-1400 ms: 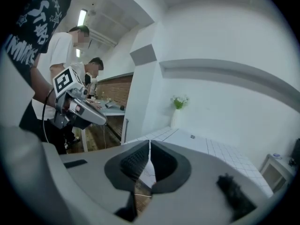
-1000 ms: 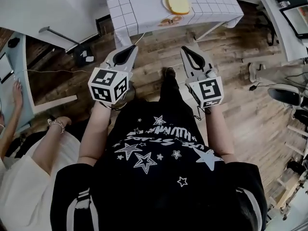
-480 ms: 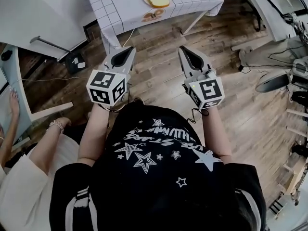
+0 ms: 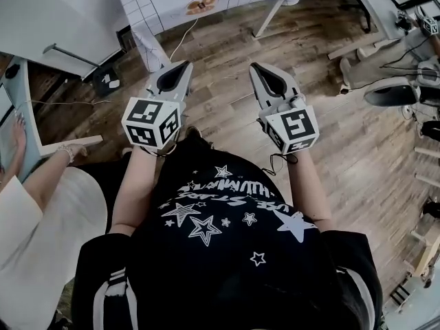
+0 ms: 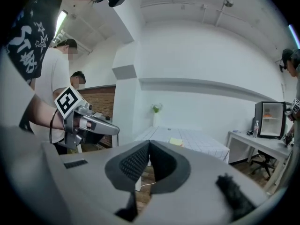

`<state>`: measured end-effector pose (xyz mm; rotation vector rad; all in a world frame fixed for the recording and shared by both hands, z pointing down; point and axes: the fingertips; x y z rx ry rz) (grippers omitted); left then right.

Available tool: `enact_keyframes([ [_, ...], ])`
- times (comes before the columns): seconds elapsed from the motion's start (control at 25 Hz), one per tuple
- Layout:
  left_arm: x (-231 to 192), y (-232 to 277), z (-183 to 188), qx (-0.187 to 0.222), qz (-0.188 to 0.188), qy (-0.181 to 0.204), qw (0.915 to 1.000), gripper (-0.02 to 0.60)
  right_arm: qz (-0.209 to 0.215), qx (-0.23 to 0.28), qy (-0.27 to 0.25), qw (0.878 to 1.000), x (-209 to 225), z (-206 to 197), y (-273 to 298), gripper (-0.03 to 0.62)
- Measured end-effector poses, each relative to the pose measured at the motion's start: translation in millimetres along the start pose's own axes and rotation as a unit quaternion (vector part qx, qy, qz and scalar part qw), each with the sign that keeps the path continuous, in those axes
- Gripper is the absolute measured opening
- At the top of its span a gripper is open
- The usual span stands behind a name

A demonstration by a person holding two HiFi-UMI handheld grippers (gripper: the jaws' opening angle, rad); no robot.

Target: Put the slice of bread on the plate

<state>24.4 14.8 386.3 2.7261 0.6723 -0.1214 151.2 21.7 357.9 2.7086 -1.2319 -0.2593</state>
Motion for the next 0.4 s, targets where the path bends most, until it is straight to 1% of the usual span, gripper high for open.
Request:
enact_keyframes([
  [0.2, 36.1, -18.8, -11.0, 0.004, 0.008, 0.005, 0.9999, 0.009, 0.02, -0.007, 0.006, 1.0, -20.1, -11.4, -32.5, 0.015],
  [0.4, 71.0, -36.1, -17.2, 0.012, 0.008, 0.008, 0.9999, 0.009, 0.041, -0.009, 0.004, 0.999, -40.5, -16.6, -64.3, 0.015],
])
Point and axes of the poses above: the fingertips, and each gripper's own axes: y forward along the fingers, x to its right, z out of its top, and after that the axes turned 6 degrees about z, right-handed
